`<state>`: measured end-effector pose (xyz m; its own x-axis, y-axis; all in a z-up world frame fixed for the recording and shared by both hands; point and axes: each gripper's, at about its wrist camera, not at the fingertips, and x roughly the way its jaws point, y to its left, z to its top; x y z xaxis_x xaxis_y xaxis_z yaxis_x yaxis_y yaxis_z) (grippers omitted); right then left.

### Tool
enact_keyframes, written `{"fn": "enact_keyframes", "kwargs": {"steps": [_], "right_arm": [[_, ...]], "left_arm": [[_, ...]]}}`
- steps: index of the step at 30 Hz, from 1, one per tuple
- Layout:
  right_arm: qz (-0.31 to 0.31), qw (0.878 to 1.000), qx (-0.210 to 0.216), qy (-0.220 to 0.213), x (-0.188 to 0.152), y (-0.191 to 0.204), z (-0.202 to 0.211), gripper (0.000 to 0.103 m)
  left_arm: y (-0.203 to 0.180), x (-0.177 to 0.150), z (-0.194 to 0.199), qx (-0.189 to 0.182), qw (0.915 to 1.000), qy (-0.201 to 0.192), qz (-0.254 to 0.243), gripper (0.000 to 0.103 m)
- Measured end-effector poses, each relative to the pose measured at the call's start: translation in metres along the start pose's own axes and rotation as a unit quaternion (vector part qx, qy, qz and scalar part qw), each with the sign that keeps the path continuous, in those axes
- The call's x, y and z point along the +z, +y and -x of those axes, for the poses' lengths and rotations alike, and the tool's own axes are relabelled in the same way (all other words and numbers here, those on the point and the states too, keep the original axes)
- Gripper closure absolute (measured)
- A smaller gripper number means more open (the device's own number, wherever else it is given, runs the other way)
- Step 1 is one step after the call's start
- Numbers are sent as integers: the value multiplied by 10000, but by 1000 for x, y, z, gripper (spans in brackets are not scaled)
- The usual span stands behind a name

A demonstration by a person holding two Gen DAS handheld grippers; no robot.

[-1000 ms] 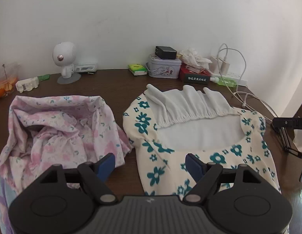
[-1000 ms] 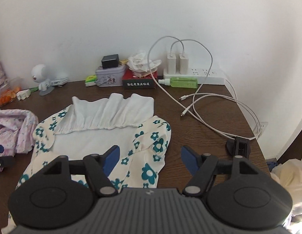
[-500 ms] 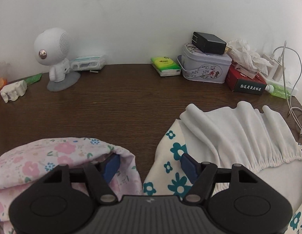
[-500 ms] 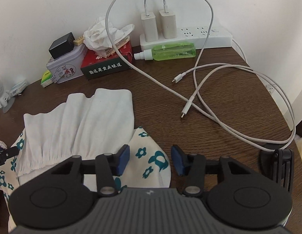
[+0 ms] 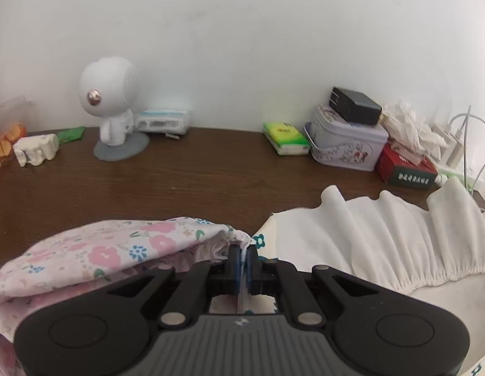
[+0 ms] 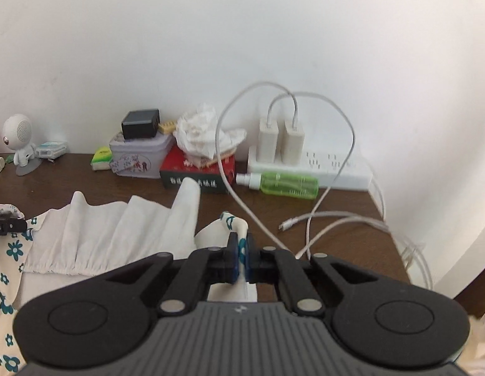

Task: Fold clothes

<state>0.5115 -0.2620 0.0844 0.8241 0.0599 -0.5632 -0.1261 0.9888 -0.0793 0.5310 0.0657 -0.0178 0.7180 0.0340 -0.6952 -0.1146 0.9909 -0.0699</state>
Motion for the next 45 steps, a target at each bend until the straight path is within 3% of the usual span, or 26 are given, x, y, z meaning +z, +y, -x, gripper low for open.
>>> {"fn": "enact_keyframes", "kwargs": {"steps": [3, 5, 7, 8, 9, 11, 14, 16, 19, 21, 23, 24, 27, 31, 33, 36, 38, 40, 41, 42, 43, 45], "right_arm": [[297, 9987, -57, -416, 11, 2, 12, 100], [326, 9990, -204, -213, 11, 3, -3, 98], [250, 9990, -350, 135, 5, 3, -24, 90], [139, 9988, -409, 225, 3, 1, -31, 74], [1, 9989, -400, 239, 0, -1, -34, 56], [-236, 9994, -259, 5, 0, -6, -24, 47], [-269, 9987, -273, -336, 4, -6, 3, 43], [-93, 9993, 19, -352, 0, 0, 26, 43], [418, 9968, 665, -157, -15, 18, 63, 43], [917, 9900, 1063, 110, -37, 33, 89, 43], [1319, 9823, 1276, 367, -66, 47, 111, 43], [1419, 9797, 1334, 469, -81, 50, 120, 44], [1662, 9717, 1519, 710, -120, 56, 146, 49], [1665, 9683, 1674, 813, -151, 59, 177, 49], [1648, 9668, 1823, 703, -159, 63, 194, 37], [1787, 9625, 1973, 529, -170, 74, 217, 32], [2098, 9597, 1782, 561, -179, 88, 220, 37], [2195, 9601, 1596, 668, -185, 95, 216, 64], [2243, 9602, 1503, 721, -188, 99, 214, 93], [2201, 9619, 1442, 737, -189, 99, 212, 99], [2007, 9668, 1420, 702, -188, 94, 213, 99], [1337, 9794, 1409, 543, -183, 69, 223, 100]], "left_arm": [[6, 4, 5, 165, 9995, -254, 93, 100], [9, 5, 2, 322, 9989, -282, 178, 99], [11, 4, -4, 265, 9991, -119, 310, 92], [12, 3, -2, 178, 9991, -179, 352, 88], [13, 3, 1, 91, 9989, -240, 394, 77], [13, 2, 11, -18, 9979, -491, 421, 50], [12, 6, 37, 6, 9947, -948, 408, 36], [11, 8, 53, -39, 9929, -1123, 377, 36], [7, 2, 72, -361, 9943, -991, 158, 38], [-1, -11, 88, -615, 9943, -851, -192, 41], [-10, -30, 108, -880, 9917, -735, -589, 51], [-15, -43, 120, -1015, 9892, -686, -807, 51], [-32, -80, 157, -1418, 9777, -538, -1455, 53], [-52, -132, 201, -1915, 9549, -206, -2259, 51], [-64, -162, 217, -2113, 9446, 57, -2512, 51], [-78, -196, 230, -2208, 9398, 327, -2587, 42], [-86, -210, 233, -2195, 9390, 427, -2612, 41], [-92, -221, 230, -1962, 9423, 496, -2667, 44], [-95, -225, 228, -1814, 9442, 519, -2700, 50], [-94, -227, 224, -1687, 9463, 532, -2707, 77], [-89, -226, 222, -1682, 9493, 577, -2593, 96], [-74, -223, 225, -1677, 9560, 557, -2342, 96]]}}
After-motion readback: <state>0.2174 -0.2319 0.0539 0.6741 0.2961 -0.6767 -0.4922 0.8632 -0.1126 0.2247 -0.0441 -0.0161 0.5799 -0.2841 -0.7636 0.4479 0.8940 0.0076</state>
